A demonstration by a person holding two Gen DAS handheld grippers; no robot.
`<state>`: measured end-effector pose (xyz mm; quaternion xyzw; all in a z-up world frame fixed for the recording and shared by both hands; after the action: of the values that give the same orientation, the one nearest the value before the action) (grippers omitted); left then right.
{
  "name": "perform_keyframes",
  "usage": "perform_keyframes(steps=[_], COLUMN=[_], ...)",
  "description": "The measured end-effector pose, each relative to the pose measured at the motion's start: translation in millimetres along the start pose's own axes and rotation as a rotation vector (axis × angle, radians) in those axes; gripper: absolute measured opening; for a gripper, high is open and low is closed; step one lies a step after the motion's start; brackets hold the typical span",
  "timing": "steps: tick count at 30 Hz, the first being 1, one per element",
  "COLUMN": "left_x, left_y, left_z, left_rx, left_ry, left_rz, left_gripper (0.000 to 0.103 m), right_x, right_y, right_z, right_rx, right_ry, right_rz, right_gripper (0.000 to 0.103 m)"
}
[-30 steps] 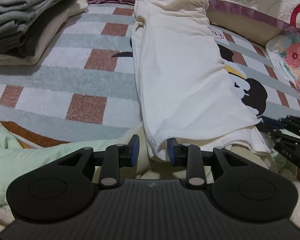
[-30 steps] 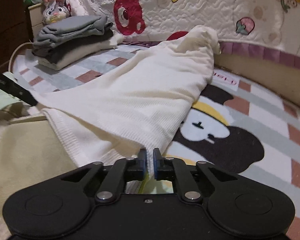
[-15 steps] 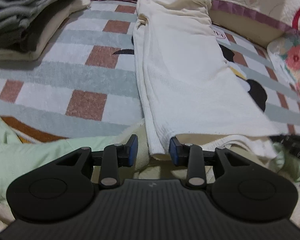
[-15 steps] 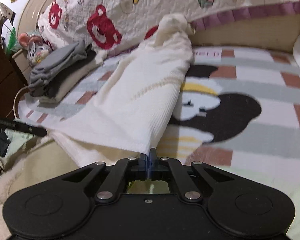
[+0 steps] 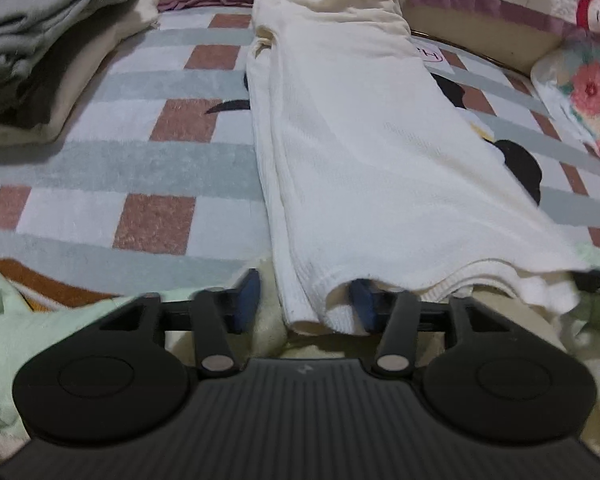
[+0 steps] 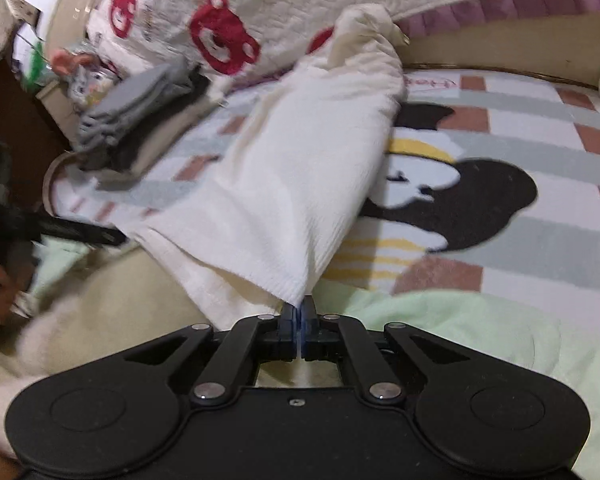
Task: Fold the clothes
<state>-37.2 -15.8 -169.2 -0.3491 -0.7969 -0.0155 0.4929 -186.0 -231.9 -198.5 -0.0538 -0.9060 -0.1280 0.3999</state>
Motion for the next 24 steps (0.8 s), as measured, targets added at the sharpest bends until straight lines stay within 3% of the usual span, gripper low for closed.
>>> perform_keyframes(steps=[1,5,9,14,16,18,19,20,24], left_x=[7,48,39,28,29,30,31,34,50], left_y=[2,6,15,27,29,29,28,24,5], left_z=[-3,-17,-1,10,11,13,15,14,11], left_rx=[0.006,0.092,0.146,0.217,0.247,0.263,0.263,0.216,-0.002], left_ry=[-0.015,-0.113,-0.058,-0.003,0.0,0.009,0.015,0.023,0.014], left_rz=[0.0,0.069,0.038,0.035,0.05,0.061,0.063,0.043,-0.053], left_gripper=[0.005,0.004,0.004,0.008,0.009,0.01,0.012,0.015,0.039], right_x=[8,23,8,21,19,15,10,5,-20], right_y=[2,3,-3,-1,-17,-35,-42,-48,-50], right_z=[-4,-3,22,14,4,-5,-7,-9,-5], right_rx=[0.012,-0.005,-0.018,-0.021,-0.121,-0.237,-0.3,-0.363,-0.585], right_ry=[-0.007,0.012,0.119,0.085,0.08,0.09,0.105,0.123,0.244], right_rz=[-0.007,-0.05,-0.034,-0.137,-0.169,-0.192,-0.214,-0.236,-0.326], right_gripper=[0.003,0.002,0.002,0.003,0.01,0.026,0.04,0.048,0.05])
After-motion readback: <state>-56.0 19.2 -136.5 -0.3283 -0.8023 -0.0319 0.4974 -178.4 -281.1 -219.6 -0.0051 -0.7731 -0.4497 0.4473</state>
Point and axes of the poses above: each gripper's, at about its wrist camera, not at the fingertips, and x roughly against the way its jaws point, y to its left, z to its underside, the point moved 8 cm from there along -x, roughly the way its jaws point, and after that the axes turned 13 degrees about z, right-handed, at the moved point
